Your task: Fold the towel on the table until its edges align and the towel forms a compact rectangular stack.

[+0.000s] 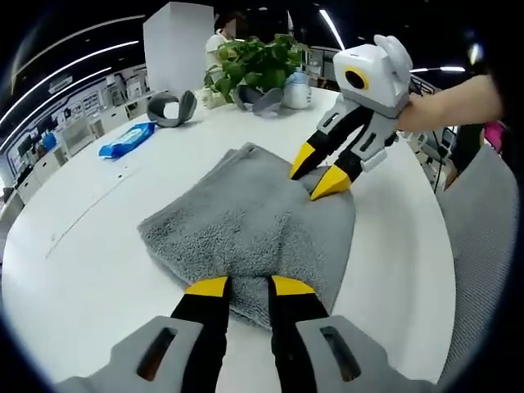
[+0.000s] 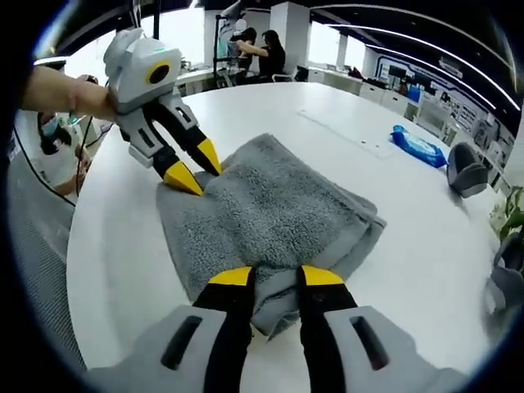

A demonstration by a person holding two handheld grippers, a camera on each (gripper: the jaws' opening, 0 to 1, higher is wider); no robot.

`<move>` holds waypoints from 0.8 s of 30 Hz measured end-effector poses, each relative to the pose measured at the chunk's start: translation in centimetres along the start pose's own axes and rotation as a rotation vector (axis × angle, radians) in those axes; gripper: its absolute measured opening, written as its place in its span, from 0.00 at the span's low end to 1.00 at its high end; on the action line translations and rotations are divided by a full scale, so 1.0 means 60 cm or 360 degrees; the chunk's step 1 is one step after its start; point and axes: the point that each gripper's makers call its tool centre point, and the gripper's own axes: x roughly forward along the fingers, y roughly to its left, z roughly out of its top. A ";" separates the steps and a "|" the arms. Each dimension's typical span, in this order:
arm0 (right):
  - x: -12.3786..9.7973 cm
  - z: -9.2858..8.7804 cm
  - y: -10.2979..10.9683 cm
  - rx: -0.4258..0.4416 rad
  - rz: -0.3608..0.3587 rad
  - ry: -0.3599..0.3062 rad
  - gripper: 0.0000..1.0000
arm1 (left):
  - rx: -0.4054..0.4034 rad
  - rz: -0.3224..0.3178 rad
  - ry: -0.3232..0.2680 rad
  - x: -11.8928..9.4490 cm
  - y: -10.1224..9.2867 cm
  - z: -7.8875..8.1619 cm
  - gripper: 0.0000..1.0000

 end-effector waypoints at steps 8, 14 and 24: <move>-0.138 0.029 0.025 0.0012 -0.0064 -0.0328 0.43 | -0.0225 0.0120 -0.0376 -0.144 -0.019 0.031 0.32; -0.269 0.038 0.048 0.0099 -0.0260 -0.0598 0.75 | -0.0434 0.0323 -0.0794 -0.289 -0.065 0.037 0.66; -0.395 -0.001 0.123 0.0075 -0.0464 -0.0712 0.99 | -0.0542 0.0720 -0.1054 -0.420 -0.142 0.036 0.99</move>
